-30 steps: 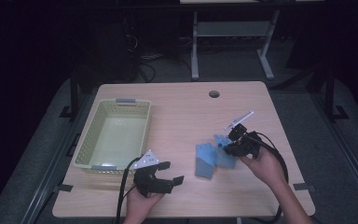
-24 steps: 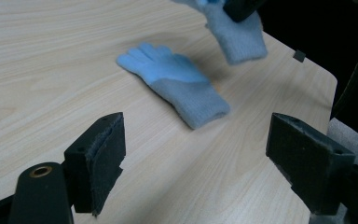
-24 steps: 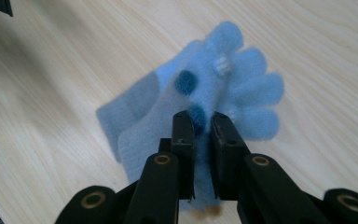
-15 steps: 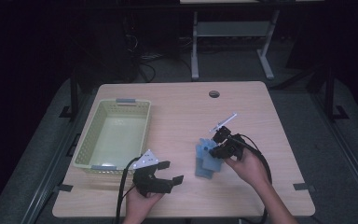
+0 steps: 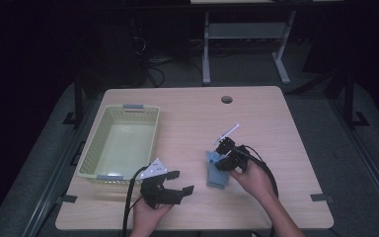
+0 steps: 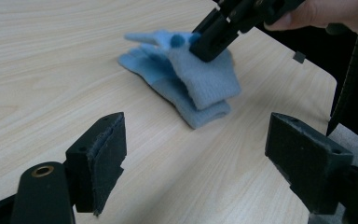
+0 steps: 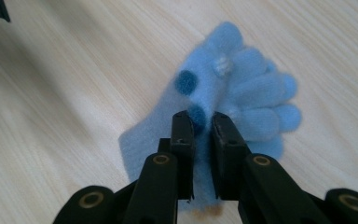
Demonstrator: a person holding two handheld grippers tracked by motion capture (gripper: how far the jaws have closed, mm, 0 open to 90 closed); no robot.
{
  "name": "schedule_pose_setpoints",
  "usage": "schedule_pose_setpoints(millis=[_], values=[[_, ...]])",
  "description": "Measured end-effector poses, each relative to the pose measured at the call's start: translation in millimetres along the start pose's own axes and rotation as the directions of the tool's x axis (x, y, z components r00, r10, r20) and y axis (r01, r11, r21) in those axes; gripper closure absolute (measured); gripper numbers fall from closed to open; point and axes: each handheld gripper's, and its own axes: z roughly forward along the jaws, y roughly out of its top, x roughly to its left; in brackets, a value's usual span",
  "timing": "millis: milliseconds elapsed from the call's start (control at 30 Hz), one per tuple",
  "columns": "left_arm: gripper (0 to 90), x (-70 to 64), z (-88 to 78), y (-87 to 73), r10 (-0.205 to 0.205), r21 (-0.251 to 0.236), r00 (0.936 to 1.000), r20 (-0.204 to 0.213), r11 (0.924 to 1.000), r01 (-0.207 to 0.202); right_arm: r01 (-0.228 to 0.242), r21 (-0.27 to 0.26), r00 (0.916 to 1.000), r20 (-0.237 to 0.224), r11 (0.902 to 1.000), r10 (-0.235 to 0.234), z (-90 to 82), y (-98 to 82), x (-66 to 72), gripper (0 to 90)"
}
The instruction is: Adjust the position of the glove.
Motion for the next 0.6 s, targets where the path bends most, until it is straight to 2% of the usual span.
schedule_pose_setpoints(millis=[300,400,533,600], values=[[20.1,-1.1,0.7,-0.7,-0.008,0.003,1.0000,0.001,1.0000,0.008,-0.035,0.012,0.9993,0.009,0.9993,0.035,10.6,-1.5,-0.1,79.7],[20.1,-1.7,0.6,-0.2,-0.002,0.002,1.0000,0.001,1.0000,0.002,-0.031,0.019,0.9994,0.016,0.9993,0.031,13.2,-2.6,0.8,79.3],[20.2,-0.9,1.4,-1.2,-0.007,0.008,1.0000,0.002,0.9999,0.007,-0.036,0.037,0.9990,0.027,0.9987,0.035,19.8,-3.9,0.8,73.4],[20.2,-0.7,1.5,-1.4,-0.006,0.011,1.0000,0.001,0.9999,0.006,-0.043,0.032,0.9984,0.038,0.9986,0.042,20.4,-3.8,0.7,65.3]])
